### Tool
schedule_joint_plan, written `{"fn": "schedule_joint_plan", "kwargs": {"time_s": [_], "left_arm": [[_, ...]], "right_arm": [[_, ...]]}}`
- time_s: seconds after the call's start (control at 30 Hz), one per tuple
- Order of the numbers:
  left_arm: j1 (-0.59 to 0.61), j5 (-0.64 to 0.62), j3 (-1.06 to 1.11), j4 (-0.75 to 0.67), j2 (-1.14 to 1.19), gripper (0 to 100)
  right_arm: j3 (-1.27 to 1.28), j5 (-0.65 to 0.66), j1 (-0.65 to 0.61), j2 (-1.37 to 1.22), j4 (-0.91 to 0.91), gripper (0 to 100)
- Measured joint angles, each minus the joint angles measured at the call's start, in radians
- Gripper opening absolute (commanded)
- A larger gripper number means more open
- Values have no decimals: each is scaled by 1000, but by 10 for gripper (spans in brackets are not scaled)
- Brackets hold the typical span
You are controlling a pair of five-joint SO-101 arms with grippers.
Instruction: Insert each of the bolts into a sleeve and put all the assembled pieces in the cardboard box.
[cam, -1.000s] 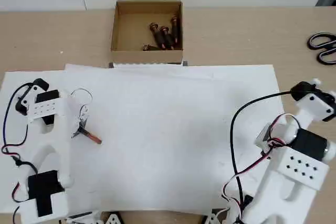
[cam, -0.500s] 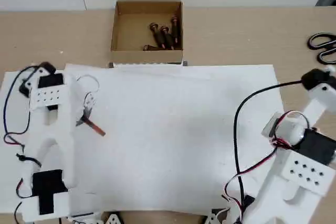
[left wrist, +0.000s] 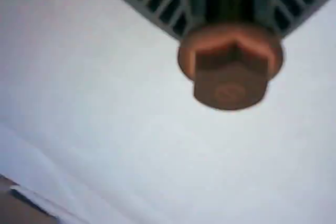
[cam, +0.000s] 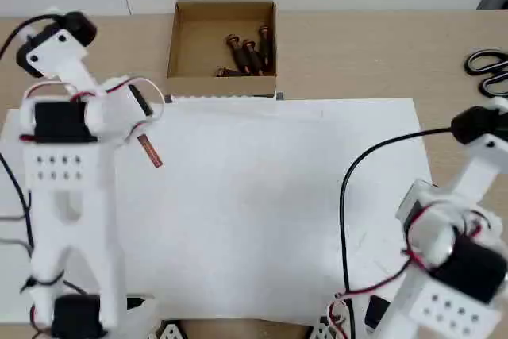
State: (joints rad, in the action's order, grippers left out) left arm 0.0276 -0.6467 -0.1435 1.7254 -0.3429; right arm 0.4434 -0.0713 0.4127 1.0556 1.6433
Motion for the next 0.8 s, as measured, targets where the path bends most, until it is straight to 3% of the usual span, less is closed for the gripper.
{"fn": "schedule_joint_plan", "kwargs": {"time_s": [0.23,0.5,0.8], "left_arm": [[-17,123,216,-95,-284,6],[-17,256,601,-338,-603,6],[-17,368,893,-512,-885,6]], "right_arm": [[17,0,0,167,-34,3],[158,5,-5,319,-114,3],[384,107,-221,589,-161,3]]}}
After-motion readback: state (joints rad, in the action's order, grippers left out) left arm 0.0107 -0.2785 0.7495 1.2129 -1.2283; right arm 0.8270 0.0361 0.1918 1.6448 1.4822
